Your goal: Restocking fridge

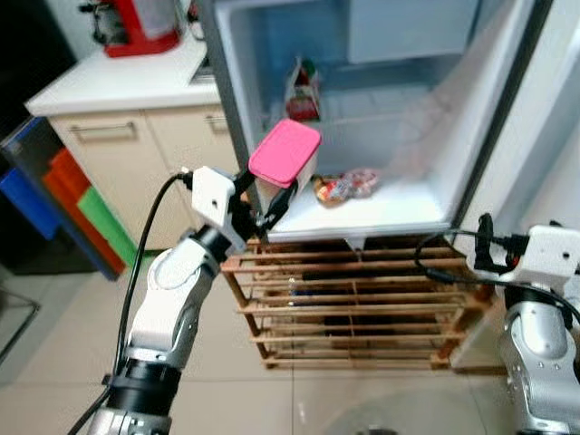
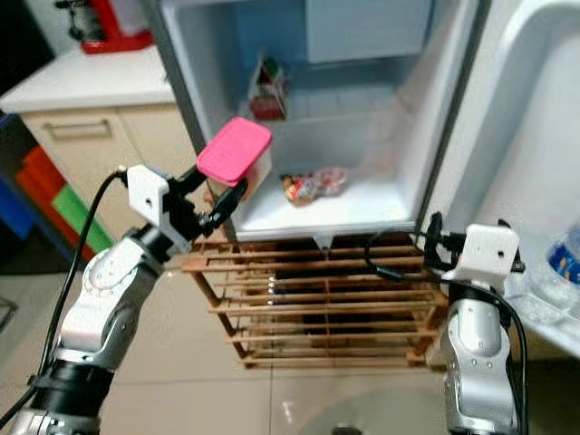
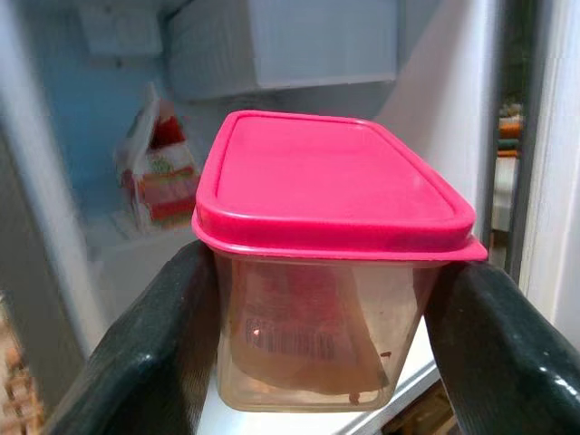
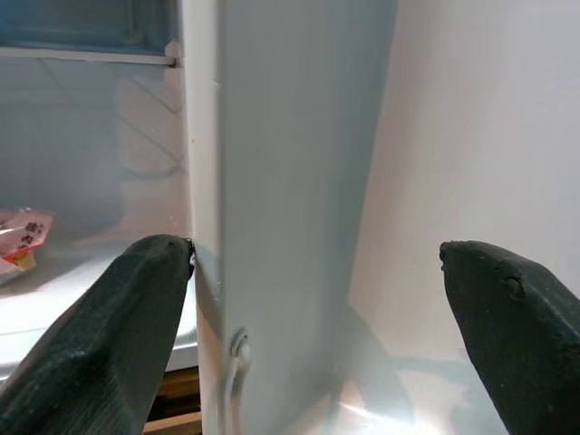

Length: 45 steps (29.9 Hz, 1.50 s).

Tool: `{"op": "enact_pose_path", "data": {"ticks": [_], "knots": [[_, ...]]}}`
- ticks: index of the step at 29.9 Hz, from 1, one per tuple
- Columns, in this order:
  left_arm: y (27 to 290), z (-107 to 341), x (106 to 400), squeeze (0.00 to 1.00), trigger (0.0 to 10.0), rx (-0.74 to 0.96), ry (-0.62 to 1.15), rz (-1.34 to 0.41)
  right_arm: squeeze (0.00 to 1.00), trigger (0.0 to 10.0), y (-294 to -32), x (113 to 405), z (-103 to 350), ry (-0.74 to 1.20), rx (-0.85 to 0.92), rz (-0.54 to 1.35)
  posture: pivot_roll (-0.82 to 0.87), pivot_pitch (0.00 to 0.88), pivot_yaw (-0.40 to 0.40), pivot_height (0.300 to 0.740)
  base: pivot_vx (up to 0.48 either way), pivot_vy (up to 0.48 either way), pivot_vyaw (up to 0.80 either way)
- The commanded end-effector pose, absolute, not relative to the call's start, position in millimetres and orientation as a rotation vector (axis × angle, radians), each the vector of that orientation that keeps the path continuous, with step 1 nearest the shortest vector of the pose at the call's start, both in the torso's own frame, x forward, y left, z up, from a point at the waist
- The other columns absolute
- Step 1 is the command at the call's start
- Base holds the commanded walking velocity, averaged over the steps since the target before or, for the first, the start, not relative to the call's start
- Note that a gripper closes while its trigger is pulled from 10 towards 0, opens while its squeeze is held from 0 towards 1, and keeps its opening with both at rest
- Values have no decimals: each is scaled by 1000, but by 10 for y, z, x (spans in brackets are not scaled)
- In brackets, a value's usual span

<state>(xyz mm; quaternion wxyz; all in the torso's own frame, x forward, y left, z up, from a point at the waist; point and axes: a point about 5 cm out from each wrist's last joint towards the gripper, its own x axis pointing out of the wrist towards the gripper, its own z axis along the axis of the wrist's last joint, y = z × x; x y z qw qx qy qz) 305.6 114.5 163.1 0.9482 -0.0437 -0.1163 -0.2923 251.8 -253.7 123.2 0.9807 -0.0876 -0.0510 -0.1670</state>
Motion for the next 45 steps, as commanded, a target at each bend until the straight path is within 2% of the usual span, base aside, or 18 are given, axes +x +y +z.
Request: {"op": "enact_pose_path", "data": {"ticks": [1,7,17,21,23,28,33,38,42,45], "knots": [[1233,1588,3138,0,0,-173,-178,-512,0,10000,-2517,2540,1233,-111,-170,-336,-144,0,117,740,0,0,0],[1104,1542,3232,0,0,-175,-149,-481,0,10000,-2444,2557,1195,-97,-172,-319,-146,0,120,740,0,0,-669],[1039,1432,3484,0,0,-185,-57,-323,0,10000,-2261,2581,1319,-162,-140,-212,-171,0,118,740,0,0,0],[995,1445,3545,0,0,-183,-53,-327,0,10000,-2104,2574,1430,-195,-120,-103,-177,0,112,740,0,0,0],[878,1433,3621,0,0,-156,-30,-361,0,10000,-1990,2547,1480,-184,-105,-8,-186,0,111,740,0,0,0],[699,1446,3694,0,0,-102,-13,-415,0,10000,-1961,2516,1536,-177,-94,41,-199,0,113,740,0,0,0],[607,1472,3751,0,0,-100,0,-417,0,10000,-1887,2438,1581,-162,-76,102,-224,0,121,740,0,0,0],[566,1428,3804,0,0,-172,66,-306,0,10000,-1809,2287,1601,-124,-70,162,-258,0,119,740,0,0,0],[514,1426,3815,0,0,-171,78,-289,0,10000,-1768,2213,1600,-93,-57,182,-277,0,114,740,0,0,0],[476,1419,3810,0,0,-166,80,-288,0,10000,-1747,2119,1589,-67,-59,193,-302,31,109,740,0,0,0]]}}
